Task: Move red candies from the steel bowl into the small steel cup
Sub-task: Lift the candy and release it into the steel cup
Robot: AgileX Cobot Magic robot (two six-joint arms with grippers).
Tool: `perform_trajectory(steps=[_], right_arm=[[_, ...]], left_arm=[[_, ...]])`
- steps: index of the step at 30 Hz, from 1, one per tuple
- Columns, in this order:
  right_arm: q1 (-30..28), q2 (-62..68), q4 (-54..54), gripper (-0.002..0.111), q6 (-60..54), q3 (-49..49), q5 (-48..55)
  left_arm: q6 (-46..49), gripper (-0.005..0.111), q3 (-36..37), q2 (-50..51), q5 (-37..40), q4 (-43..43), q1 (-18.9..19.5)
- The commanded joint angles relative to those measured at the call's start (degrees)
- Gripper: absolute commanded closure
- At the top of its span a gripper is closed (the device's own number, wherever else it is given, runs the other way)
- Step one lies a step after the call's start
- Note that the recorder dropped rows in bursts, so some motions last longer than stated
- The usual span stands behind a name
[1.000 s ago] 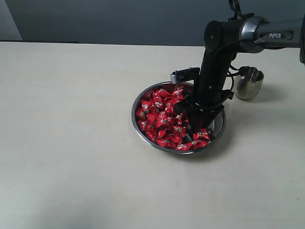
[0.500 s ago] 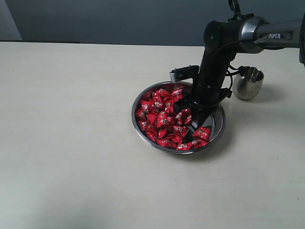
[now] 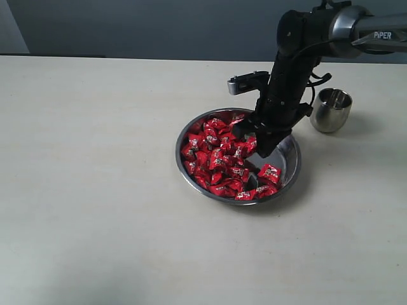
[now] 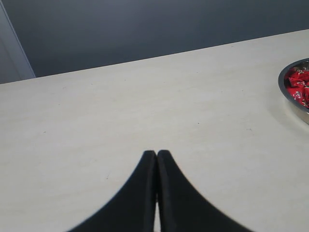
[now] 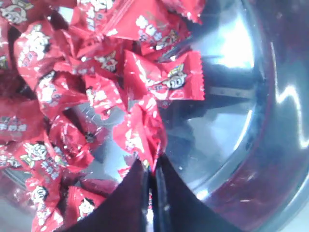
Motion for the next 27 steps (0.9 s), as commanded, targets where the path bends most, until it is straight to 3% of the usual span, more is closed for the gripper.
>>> perform_trajectory(steps=[1, 12, 27], right_arm=[[-0.1, -1.3, -2.4, 0.109, -0.5, -0.2, 0.0], [-0.8, -7.2, -17.4, 0.109, 8.8, -0.3, -8.0], [-15.2, -7.5, -17.9, 0.109, 10.8, -3.8, -9.4]], left_arm=[[-0.3, 0.106, -0.1, -0.2, -0.2, 0.0, -0.6], [-0.3, 0.106, -0.1, -0.2, -0.2, 0.0, -0.6], [-0.3, 0.106, -0.1, -0.2, -0.2, 0.0, -0.6]])
